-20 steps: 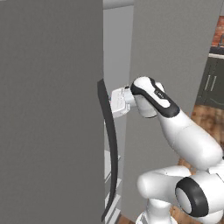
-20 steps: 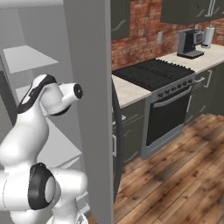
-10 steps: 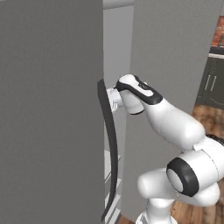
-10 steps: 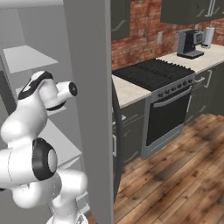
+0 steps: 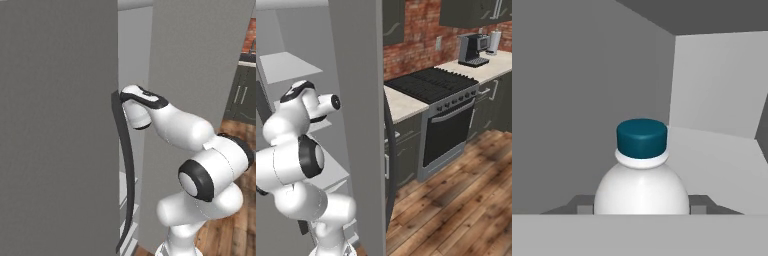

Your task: Take the bottled waters from the counter and place them in the freezer to freeze. Close the freezer door after placing the bottles.

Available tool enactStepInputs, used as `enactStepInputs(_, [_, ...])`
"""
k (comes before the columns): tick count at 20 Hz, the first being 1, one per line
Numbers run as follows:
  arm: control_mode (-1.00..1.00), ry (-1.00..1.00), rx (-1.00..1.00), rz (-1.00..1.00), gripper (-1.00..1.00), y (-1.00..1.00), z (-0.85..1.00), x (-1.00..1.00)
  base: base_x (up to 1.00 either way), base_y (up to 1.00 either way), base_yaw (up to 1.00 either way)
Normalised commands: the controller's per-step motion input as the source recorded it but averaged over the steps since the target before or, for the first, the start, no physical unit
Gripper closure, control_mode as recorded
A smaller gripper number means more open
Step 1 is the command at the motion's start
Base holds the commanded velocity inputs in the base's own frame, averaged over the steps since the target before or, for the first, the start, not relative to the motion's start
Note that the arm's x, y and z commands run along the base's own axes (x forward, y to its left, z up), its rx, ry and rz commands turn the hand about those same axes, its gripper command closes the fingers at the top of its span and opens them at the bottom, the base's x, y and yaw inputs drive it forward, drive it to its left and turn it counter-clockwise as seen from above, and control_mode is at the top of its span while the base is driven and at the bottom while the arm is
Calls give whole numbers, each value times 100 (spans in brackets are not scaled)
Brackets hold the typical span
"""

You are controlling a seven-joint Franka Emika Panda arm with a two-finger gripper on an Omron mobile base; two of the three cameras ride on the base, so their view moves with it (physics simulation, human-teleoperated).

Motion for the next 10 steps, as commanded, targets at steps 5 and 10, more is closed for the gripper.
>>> enactStepInputs(5, [-100, 0, 0, 0, 100, 10, -31, 31, 0, 0, 0])
enactStepInputs(10, [-100, 0, -2, 0, 100, 3, -34, 14, 0, 0, 0])
